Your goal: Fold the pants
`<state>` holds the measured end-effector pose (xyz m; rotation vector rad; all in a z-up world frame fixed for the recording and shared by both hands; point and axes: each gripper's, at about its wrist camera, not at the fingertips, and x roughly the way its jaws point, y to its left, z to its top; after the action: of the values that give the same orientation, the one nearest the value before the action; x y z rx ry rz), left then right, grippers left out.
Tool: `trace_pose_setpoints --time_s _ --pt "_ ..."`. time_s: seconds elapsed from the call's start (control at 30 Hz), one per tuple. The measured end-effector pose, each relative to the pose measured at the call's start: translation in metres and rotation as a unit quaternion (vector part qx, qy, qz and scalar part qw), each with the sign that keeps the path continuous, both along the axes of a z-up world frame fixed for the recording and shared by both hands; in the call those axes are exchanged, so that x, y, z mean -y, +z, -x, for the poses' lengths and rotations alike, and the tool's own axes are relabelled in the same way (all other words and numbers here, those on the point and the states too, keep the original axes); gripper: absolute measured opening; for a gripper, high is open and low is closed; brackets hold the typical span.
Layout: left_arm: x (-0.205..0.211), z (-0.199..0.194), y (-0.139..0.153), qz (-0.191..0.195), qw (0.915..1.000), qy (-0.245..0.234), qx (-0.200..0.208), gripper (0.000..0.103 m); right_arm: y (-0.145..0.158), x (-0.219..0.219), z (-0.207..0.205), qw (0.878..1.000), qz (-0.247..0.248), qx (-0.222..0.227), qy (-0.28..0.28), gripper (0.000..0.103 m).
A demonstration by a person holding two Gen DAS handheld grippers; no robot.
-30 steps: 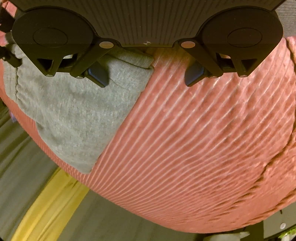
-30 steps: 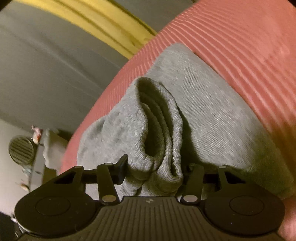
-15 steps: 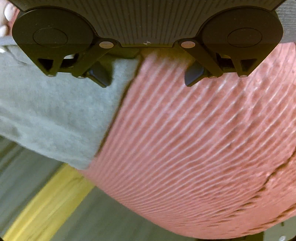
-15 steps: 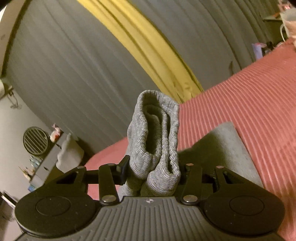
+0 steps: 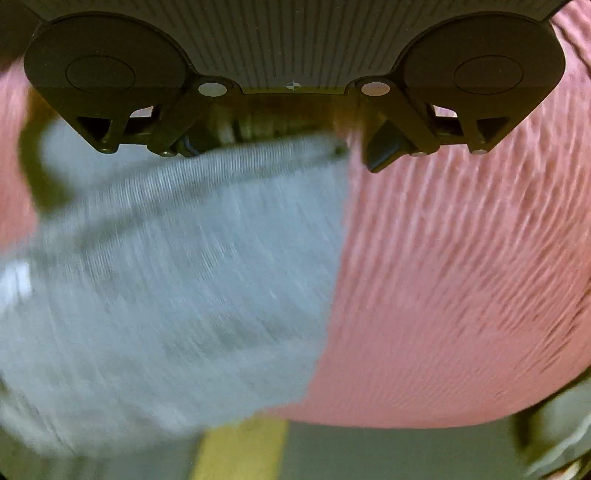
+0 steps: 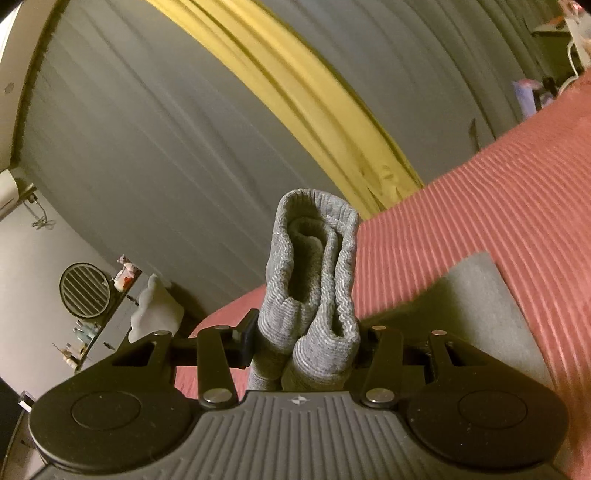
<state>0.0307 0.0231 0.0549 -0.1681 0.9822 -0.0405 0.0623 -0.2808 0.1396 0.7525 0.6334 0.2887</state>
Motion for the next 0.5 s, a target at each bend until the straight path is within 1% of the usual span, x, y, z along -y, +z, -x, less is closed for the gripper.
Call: trace_pose_setpoints --time_s 0.03,0.07,0.1,0.13,0.17,0.2,0.23,0.27,0.3,0.37,0.4,0.43,0.47,0.5 --pt "-0.006 0.001 0.001 0.010 0.9998 0.011 0.012 0.090 -0.003 0.004 0.002 1.000 -0.005 -0.006 -0.003 0.045" --pt "-0.010 0.002 0.001 0.016 0.9996 0.018 0.017 0.086 -0.006 0.009 0.004 1.000 -0.009 -0.012 -0.008 0.045" --pt "-0.014 0.001 -0.002 0.026 0.9993 0.025 0.010 0.073 -0.010 0.014 0.007 1.000 -0.015 -0.019 -0.014 0.045" --pt "-0.018 -0.001 -0.005 0.035 0.9988 0.033 -0.003 0.065 -0.014 0.020 0.009 0.999 -0.027 -0.028 -0.022 0.045" --pt "-0.020 -0.003 -0.008 0.041 0.9982 0.041 -0.012 0.054 -0.018 0.025 0.011 0.998 -0.039 -0.036 -0.028 0.045" --pt "-0.021 -0.003 -0.008 0.040 0.9979 0.049 -0.014 0.046 -0.021 0.028 0.013 0.998 -0.047 -0.040 -0.034 0.045" --pt "-0.021 -0.002 -0.007 0.036 0.9979 0.053 -0.013 0.041 -0.023 0.030 0.016 0.997 -0.048 -0.042 -0.035 0.045" --pt "-0.019 0.001 -0.003 0.027 0.9983 0.052 -0.003 0.032 -0.023 0.029 0.019 0.998 -0.045 -0.042 -0.034 0.045" --pt "-0.018 0.002 0.001 0.023 0.9987 0.045 0.006 0.027 -0.025 0.030 0.022 0.998 -0.040 -0.041 -0.033 0.045" --pt "-0.014 0.009 0.007 0.009 0.9991 0.038 0.017 0.027 -0.027 0.031 0.028 0.999 -0.022 -0.038 -0.032 0.045" --pt "-0.011 0.010 0.007 0.002 0.9993 0.033 0.016 0.031 -0.029 0.032 0.031 0.999 -0.008 -0.035 -0.033 0.045" --pt "-0.011 0.007 0.002 -0.001 0.9995 0.031 0.003 0.034 -0.032 0.034 0.034 0.999 0.001 -0.035 -0.035 0.045" --pt "-0.012 0.001 -0.007 0.002 0.9989 0.035 -0.031 0.047 -0.038 0.036 0.036 0.998 0.011 -0.038 -0.039 0.045" --pt "-0.015 -0.005 -0.013 0.008 0.9973 0.042 -0.060 0.052 -0.046 0.038 0.038 0.998 0.026 -0.044 -0.046 0.045"
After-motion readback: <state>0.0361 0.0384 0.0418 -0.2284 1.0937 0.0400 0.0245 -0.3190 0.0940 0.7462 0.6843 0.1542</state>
